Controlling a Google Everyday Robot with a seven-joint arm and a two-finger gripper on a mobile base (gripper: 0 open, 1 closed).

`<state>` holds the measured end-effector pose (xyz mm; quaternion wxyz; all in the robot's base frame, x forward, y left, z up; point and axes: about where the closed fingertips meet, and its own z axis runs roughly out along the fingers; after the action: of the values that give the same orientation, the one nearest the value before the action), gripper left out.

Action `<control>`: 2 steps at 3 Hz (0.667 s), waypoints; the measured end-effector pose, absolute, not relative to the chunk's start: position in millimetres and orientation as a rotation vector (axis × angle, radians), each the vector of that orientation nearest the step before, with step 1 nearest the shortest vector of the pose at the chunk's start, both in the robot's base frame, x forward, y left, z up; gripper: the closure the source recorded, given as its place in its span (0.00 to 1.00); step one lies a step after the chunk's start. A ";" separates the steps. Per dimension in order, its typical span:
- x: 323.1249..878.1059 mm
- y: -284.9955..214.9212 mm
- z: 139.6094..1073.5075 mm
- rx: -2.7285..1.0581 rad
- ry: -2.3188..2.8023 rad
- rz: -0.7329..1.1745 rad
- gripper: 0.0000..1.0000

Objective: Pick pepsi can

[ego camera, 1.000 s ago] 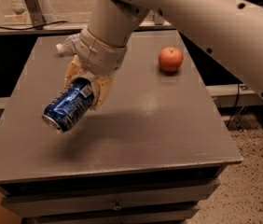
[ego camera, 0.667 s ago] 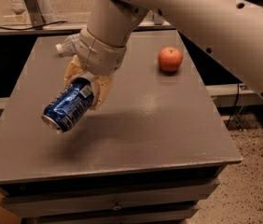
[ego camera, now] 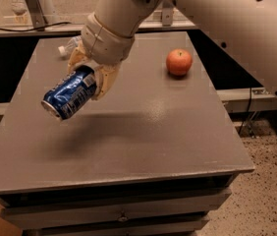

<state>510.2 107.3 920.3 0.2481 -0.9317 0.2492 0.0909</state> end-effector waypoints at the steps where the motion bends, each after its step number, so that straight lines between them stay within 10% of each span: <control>1: 552.4 106.8 939.6 -2.454 0.775 0.125 1.00; 2: 593.6 95.9 953.8 -2.363 0.904 0.016 1.00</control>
Offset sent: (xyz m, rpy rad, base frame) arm 0.1330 -0.0307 0.0516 0.0894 -0.1966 -0.4083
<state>593.6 95.9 953.8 0.3012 -0.8906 0.3406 0.0061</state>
